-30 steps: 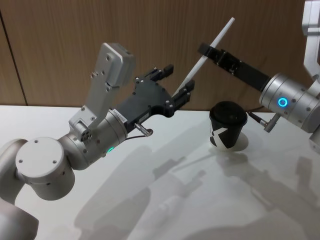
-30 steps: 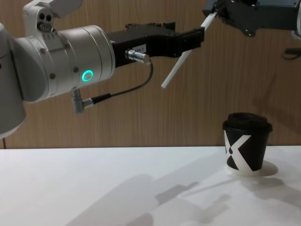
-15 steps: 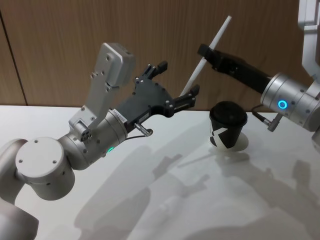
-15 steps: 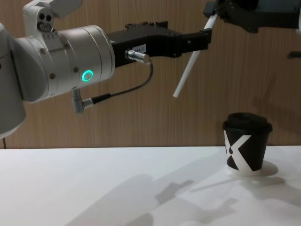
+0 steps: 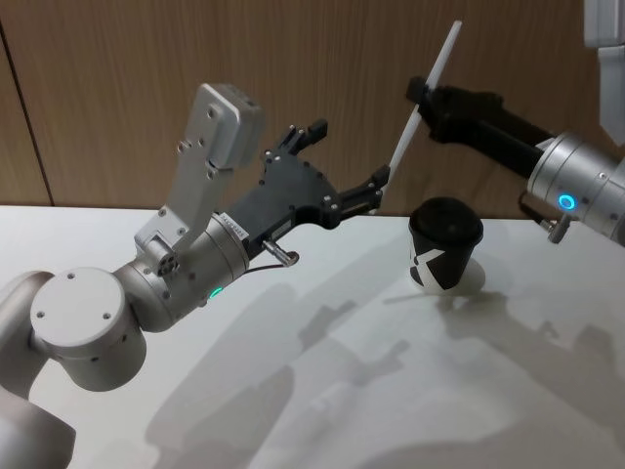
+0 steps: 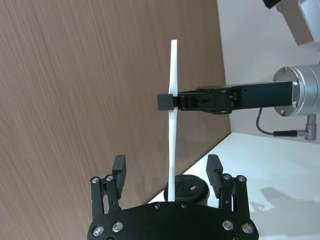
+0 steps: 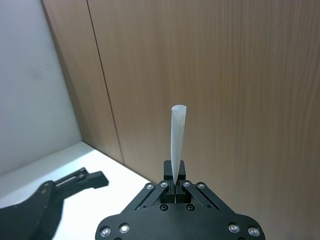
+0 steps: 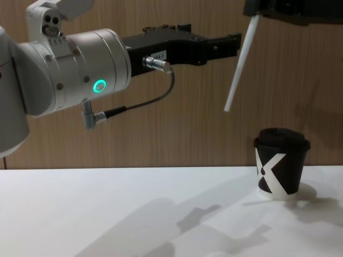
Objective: Pick up the straw with one hand, pass it to the other hand, and insert it into the cup.
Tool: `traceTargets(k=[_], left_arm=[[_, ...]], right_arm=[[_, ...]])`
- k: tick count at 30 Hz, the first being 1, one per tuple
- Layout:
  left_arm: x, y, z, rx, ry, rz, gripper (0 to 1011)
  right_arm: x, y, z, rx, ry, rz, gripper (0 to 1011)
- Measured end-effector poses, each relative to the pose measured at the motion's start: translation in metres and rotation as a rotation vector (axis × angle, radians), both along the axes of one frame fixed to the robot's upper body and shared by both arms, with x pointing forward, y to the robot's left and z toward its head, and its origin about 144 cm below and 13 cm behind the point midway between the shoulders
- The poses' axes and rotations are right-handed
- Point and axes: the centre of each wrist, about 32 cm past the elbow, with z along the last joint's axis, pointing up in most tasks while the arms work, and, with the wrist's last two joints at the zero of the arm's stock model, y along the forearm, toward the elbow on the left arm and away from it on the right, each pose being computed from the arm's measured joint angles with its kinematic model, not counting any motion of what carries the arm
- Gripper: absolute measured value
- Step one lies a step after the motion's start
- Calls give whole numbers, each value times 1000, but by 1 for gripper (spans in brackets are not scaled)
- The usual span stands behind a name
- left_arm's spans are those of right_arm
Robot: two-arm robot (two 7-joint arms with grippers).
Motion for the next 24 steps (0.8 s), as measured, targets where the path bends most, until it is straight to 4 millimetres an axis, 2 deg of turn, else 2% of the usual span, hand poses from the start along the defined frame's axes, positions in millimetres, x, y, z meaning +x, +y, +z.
traceTargets(k=[9, 24], left_arm=[[0, 0, 0, 0, 0, 0, 1003], [0, 0, 0, 0, 0, 0, 1003]], right_arm=[[5, -15, 5, -86, -84, -46, 8], [9, -38, 8, -165, -117, -98, 7]])
